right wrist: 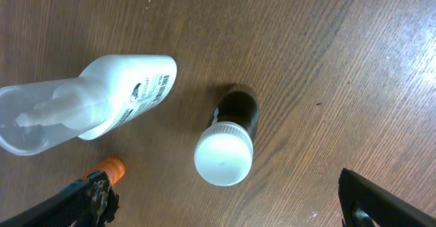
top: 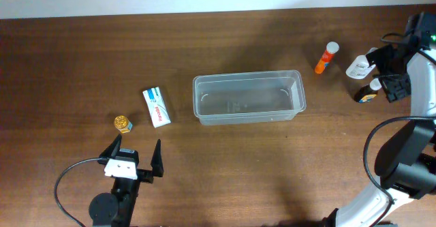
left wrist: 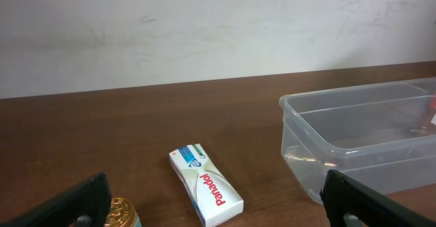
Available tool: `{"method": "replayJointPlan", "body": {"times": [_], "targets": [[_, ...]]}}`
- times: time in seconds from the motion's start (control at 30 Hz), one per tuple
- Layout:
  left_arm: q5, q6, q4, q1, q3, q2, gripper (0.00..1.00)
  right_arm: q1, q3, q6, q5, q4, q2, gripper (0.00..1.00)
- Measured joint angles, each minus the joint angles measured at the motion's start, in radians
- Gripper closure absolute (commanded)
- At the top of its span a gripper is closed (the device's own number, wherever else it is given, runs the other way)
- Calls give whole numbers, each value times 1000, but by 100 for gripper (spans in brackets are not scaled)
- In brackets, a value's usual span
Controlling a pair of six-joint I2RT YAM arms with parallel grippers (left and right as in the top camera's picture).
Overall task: Pack container
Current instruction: 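Lower the right gripper over the dark bottle's white cap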
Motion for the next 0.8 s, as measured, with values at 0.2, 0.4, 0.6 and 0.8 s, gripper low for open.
{"method": "replayJointPlan", "body": {"times": [0.2,0.4,0.6,0.8], "targets": [[0,0,0,0,0,0,1,0,0,3,10,-2,37,2],[0,0,0,0,0,0,1,0,0,3,11,2,87,2],[0,0,0,0,0,0,1,0,0,3,19,6,110,2],[0,0,0,0,0,0,0,0,0,3,61,6,121,2]]}}
